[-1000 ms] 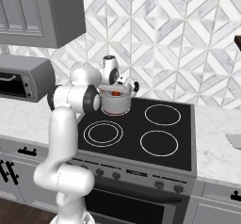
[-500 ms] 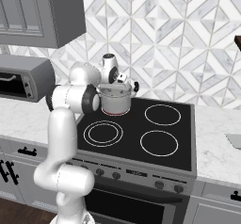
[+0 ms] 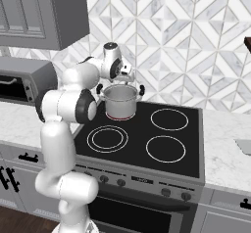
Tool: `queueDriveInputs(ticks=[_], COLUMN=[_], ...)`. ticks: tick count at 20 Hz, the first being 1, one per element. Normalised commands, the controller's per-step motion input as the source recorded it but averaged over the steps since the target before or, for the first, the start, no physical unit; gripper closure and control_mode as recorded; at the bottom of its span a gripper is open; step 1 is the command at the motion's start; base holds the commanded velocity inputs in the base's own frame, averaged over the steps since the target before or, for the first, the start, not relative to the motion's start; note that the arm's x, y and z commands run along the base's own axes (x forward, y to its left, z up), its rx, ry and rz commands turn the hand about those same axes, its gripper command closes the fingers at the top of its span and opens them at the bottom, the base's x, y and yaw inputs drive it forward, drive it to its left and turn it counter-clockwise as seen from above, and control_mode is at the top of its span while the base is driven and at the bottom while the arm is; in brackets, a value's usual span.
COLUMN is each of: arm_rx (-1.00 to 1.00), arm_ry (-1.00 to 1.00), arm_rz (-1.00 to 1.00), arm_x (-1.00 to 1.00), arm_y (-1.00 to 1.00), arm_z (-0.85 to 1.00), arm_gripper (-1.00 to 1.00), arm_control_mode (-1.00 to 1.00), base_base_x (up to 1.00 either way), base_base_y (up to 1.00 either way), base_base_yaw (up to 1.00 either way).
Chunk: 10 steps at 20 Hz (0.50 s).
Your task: Put the tomato and avocado in the pot. Retrieve the spatula and lightly stir the vegetables in the pot.
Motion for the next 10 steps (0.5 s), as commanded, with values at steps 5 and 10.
queueDriveInputs(ticks=[5,10], arm_rx=[0.02,0.00], arm_ry=[-0.26,-0.15], arm_rz=[0.08,0.13], arm_x=[-1.00,-1.00], arm_y=[-0.12,0.25], arm_z=[0.71,0.45], arm_gripper=[-1.00,-1.00], arm_control_mode=[-1.00,-1.00], base_base_x=[0.00,0.00], base_base_y=[0.00,0.00], base_base_yaw=[0.00,0.00])
